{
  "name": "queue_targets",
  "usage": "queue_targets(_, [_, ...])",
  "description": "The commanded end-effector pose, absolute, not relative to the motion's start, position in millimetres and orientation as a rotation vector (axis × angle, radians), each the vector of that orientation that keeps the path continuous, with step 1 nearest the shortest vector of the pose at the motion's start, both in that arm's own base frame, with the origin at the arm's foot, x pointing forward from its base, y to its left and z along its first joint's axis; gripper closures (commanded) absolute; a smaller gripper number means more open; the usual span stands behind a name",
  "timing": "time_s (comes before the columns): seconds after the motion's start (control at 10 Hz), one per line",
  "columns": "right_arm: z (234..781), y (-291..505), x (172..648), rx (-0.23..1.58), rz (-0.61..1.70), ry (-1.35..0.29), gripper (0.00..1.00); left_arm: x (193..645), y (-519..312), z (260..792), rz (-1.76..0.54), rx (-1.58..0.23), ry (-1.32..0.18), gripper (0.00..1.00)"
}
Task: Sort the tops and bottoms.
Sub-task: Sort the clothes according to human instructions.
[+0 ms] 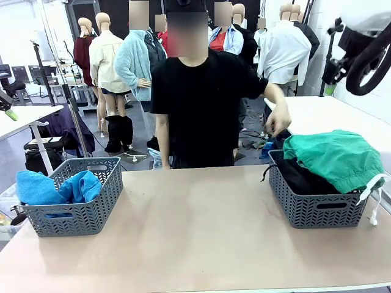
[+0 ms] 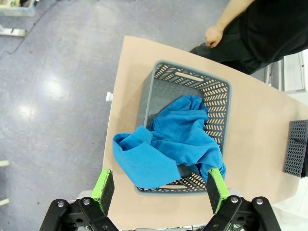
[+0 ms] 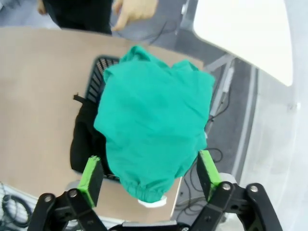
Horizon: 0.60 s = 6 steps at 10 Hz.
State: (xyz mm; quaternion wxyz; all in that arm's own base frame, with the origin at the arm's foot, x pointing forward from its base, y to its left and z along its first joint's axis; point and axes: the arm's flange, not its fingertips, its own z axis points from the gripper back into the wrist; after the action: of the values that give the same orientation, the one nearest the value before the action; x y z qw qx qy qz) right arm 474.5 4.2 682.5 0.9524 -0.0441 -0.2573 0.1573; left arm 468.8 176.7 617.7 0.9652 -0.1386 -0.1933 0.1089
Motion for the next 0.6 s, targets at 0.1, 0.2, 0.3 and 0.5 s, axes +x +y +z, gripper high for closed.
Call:
queue_targets(0.1, [716.8, 28.5, 467.1, -0.053, 0.343, -0.58, 0.0, 467.8, 175.7, 618.7, 0.24, -0.255, -0.393, 0.0])
queue_targets(0.2, [700.3, 9.0, 468.8, -0.086, 0.326, -0.553, 0.0, 467.8, 175.7, 618.7, 0.24, -0.255, -0.393, 0.0])
queue_targets(0.3, [700.3, 9.0, 468.8, -0.086, 0.326, -0.553, 0.0, 467.8, 175.7, 618.7, 0.24, -0.255, -0.393, 0.0])
queue_targets(0.5, [700.3, 9.0, 468.8, -0.086, 0.326, -0.553, 0.0, 467.8, 175.7, 618.7, 0.24, -0.255, -0.393, 0.0])
